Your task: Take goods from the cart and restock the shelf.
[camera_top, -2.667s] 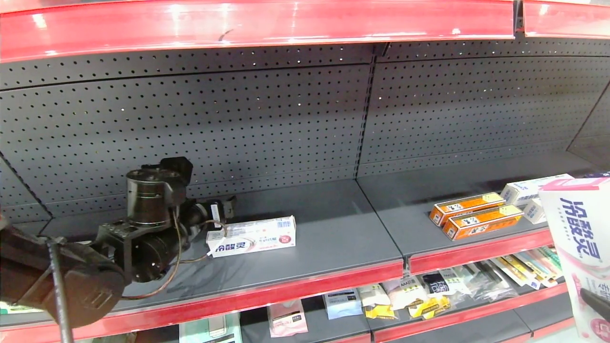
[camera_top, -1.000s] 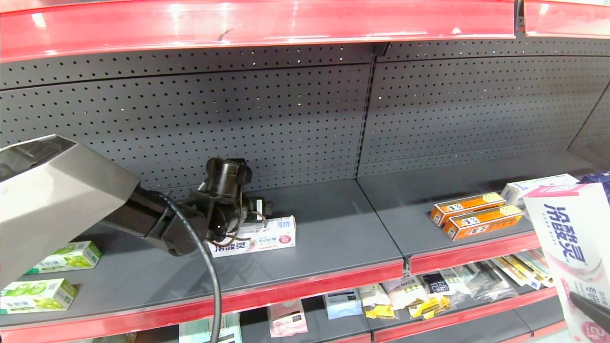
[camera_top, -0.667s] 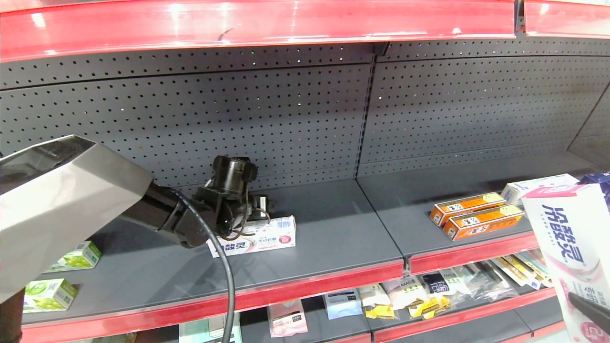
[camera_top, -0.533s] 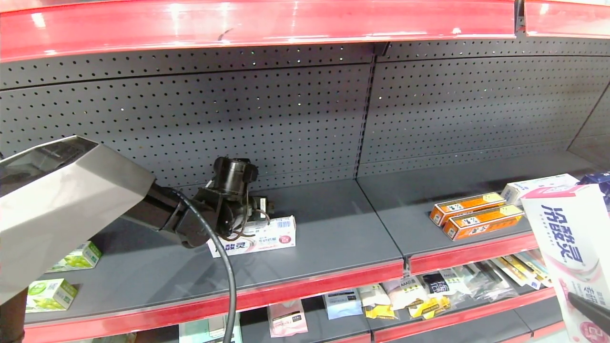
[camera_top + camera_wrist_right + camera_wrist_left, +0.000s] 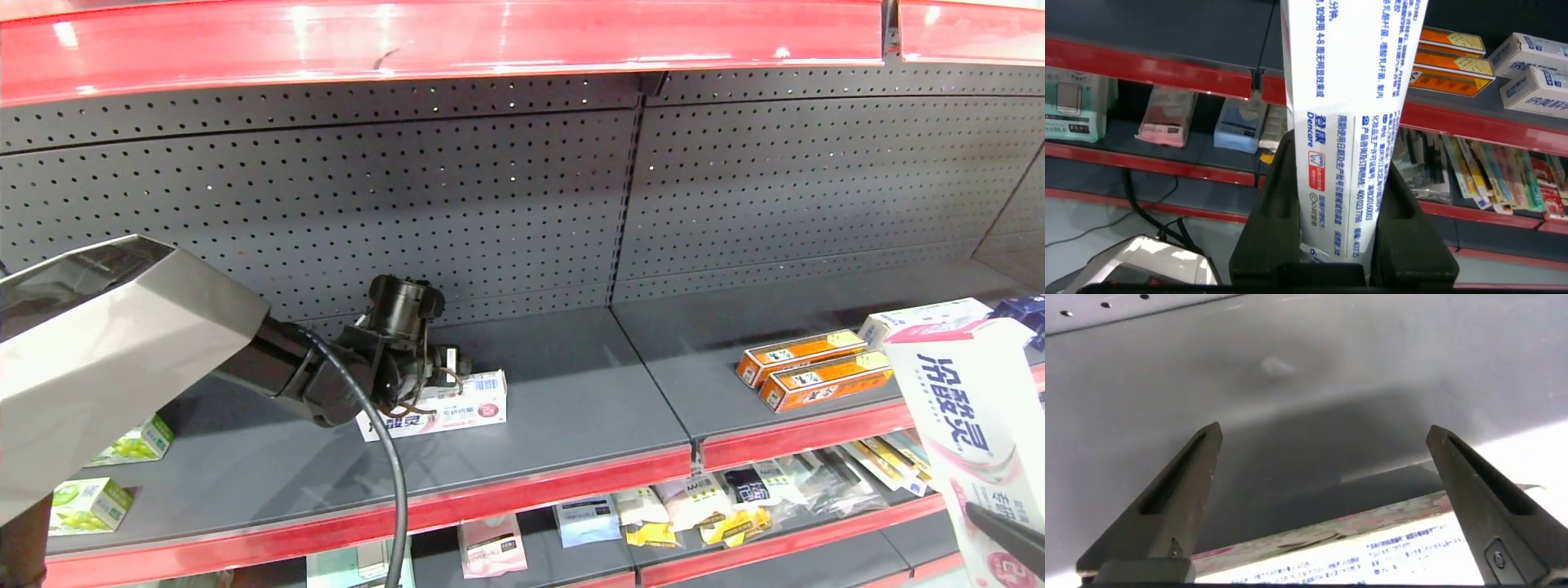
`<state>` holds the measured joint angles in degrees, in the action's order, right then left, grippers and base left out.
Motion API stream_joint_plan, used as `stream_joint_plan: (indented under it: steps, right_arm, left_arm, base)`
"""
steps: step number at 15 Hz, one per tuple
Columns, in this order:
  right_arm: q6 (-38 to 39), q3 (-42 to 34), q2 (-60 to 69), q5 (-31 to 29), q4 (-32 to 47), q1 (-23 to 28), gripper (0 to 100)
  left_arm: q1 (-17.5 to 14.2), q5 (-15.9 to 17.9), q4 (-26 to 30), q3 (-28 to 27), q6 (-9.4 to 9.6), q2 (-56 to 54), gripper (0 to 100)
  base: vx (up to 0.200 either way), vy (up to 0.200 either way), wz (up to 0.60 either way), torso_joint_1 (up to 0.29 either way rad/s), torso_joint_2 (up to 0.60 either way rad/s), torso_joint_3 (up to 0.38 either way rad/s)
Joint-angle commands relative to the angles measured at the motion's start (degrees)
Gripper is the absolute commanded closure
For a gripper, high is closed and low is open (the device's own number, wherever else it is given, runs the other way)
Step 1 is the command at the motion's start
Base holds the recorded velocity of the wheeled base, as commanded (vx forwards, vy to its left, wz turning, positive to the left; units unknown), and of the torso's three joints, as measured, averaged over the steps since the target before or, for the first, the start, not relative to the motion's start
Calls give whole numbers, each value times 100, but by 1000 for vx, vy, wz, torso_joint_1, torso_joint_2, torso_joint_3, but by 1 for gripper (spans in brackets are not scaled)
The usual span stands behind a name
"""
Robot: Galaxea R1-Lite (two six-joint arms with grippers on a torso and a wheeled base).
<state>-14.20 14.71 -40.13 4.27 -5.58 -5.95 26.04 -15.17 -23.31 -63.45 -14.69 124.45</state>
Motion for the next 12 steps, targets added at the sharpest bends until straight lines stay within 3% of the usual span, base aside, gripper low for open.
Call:
stream_joint_plan:
  steps: [1,9,12]
  right_arm:
    - [-4,5,-47,4,-4,-3,100]
    - [-4,5,-47,4,-4,-3,100]
    - [-4,5,-47,4,-4,-3,100]
  left_arm:
    - [-2,5,2,61,-8,-26,0]
    - [6,321,37,175,1,-88,0]
    - [6,576,37,474,19,-281,0]
  base:
    - [0,0,0,0,0,0]
    - [0,0,0,0,0,0]
    - [0,0,0,0,0,0]
